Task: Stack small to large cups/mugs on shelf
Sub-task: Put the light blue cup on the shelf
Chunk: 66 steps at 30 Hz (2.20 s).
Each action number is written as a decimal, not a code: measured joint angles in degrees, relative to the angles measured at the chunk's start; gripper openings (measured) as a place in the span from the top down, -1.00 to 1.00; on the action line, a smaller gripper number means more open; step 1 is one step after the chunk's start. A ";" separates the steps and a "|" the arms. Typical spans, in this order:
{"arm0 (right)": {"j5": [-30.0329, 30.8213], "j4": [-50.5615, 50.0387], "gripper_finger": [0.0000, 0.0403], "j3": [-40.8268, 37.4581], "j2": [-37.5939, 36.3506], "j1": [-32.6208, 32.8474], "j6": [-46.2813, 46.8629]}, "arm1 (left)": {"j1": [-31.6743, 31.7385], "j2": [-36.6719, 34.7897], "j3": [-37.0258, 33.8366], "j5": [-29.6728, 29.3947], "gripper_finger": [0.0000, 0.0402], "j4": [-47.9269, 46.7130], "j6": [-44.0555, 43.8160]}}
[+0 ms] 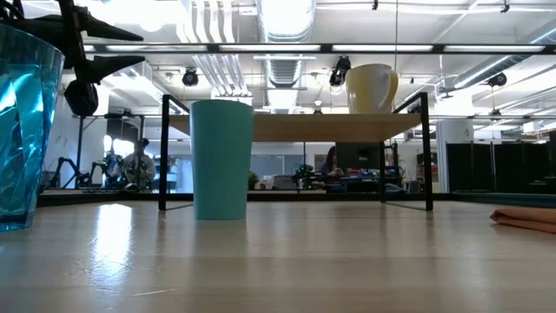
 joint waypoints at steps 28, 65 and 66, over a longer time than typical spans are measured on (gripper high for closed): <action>-2.77 1.01 0.30 12.57 20.68 -12.52 -11.23 | -5.23 1.62 18.76 26.00 0.40 -37.11 -1.50; -2.24 -2.24 0.03 22.93 39.65 -19.12 -41.38 | -6.12 8.27 32.04 24.91 0.40 -66.93 -1.95; -1.68 -1.78 0.03 22.30 39.65 -19.12 -41.38 | -6.12 8.27 32.04 24.42 0.40 -66.95 -1.94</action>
